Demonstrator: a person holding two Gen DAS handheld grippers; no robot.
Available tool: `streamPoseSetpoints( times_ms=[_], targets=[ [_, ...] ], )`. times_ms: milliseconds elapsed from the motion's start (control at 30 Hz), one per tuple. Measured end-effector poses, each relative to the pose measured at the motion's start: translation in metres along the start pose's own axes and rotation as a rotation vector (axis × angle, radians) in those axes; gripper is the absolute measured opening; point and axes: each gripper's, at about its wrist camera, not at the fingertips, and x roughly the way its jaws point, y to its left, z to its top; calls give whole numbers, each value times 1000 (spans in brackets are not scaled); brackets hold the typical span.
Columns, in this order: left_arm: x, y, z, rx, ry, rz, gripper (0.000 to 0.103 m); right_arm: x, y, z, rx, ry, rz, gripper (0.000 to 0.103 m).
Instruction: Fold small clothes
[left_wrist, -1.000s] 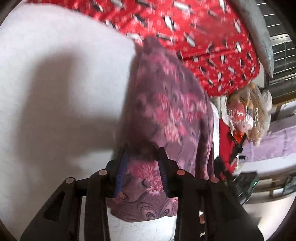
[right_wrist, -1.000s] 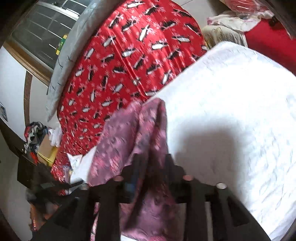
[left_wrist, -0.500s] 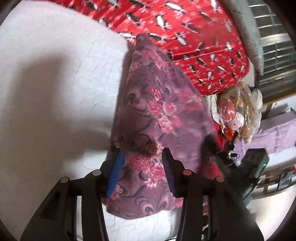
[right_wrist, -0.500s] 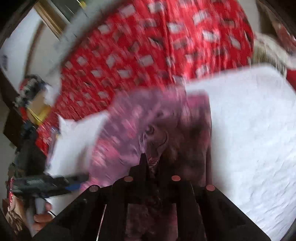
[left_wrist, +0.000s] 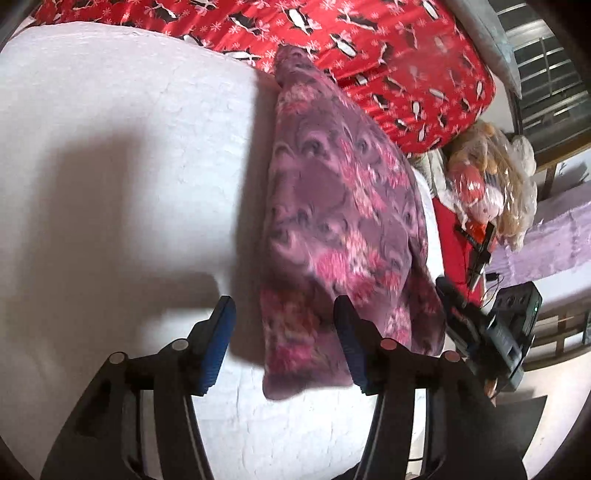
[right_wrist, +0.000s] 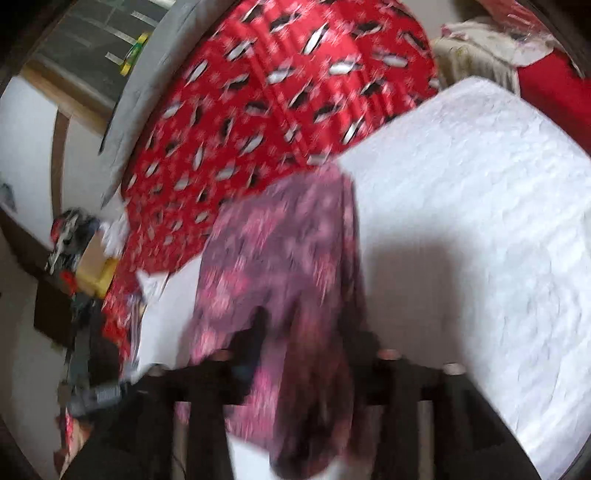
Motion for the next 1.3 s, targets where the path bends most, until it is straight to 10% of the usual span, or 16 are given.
streamPoseSetpoints(
  times_ms=[67,133,167,300,433,600,767,933,1033,1133,1300],
  targets=[
    [3,-3,-2,-17,58,22,54,9,5,-15,-51,91,-43,46],
    [3,-3,-5,-32,60,38,54,9,8,-23,-112,121,-77,8],
    [1,-2,-5,-38,59,36,54,3,10,-23,-133,107,-69,6],
    [4,6,-10,-46,82,71,55,-21,3,-21,-131,-9,-39,6],
    [-7,2,-15,-11,79,97,55,13,-30,-27,-36,144,-126,16],
    [-22,-11,6,36,16,83,55,-34,-4,-5,-76,-87,-104,26],
    [-4,-26,58,15,-3,79,55,-10,10,40,-73,-99,-107,51],
    [26,-28,95,-61,45,32,55,65,-4,79,33,22,-194,51],
    [37,-28,110,-26,6,90,55,81,1,90,-1,12,-143,8],
    [58,-19,112,-8,23,144,60,70,-5,90,-12,-113,-101,8],
    [40,-24,104,67,-43,133,60,77,-46,83,145,-54,-138,28]
  ],
)
